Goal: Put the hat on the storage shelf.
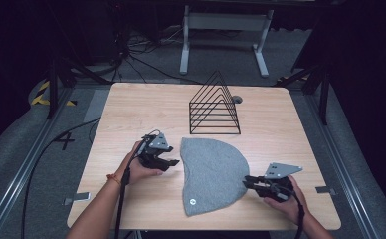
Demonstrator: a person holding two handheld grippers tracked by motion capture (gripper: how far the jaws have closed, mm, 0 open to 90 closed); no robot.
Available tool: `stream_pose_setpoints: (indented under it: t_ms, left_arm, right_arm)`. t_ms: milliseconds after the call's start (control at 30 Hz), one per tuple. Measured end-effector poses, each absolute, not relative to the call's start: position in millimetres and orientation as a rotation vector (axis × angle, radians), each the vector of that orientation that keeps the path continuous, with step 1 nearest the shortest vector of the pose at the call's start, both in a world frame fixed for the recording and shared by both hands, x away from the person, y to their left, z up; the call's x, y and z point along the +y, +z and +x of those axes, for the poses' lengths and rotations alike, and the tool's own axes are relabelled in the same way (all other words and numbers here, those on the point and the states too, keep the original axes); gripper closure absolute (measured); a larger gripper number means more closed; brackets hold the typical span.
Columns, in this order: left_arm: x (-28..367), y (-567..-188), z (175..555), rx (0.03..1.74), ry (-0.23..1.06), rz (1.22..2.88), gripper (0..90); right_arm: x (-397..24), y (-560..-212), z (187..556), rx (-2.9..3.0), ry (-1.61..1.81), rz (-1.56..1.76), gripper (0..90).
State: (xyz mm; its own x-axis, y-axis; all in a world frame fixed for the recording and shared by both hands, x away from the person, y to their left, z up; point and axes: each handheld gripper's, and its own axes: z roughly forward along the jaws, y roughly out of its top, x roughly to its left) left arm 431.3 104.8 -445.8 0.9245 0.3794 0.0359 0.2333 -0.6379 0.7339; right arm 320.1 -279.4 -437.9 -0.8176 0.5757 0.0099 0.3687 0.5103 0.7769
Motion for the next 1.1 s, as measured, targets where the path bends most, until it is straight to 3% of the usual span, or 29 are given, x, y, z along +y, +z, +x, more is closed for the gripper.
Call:
stream_pose_setpoints:
  t_ms: [167,433,667,1100]
  left_arm:
    - [77.1,-448.6,445.1,0.394,0.231,2.326,51.3]
    - [55.3,-460.8,459.2,0.403,0.217,2.370,53.9]
    - [59.3,-461.1,455.9,0.397,0.181,2.392,56.0]
    - [74.6,-458.3,407.6,0.313,0.130,2.449,57.7]
  right_arm:
    - [-227.7,-439.8,311.9,2.604,1.274,0.636,86.1]
    - [-182.9,-456.6,302.1,2.729,1.201,0.487,86.2]
    - [-190.3,-464.0,307.6,2.755,1.162,0.533,86.9]
    - [-240.1,-459.2,319.4,2.671,1.070,0.680,86.7]
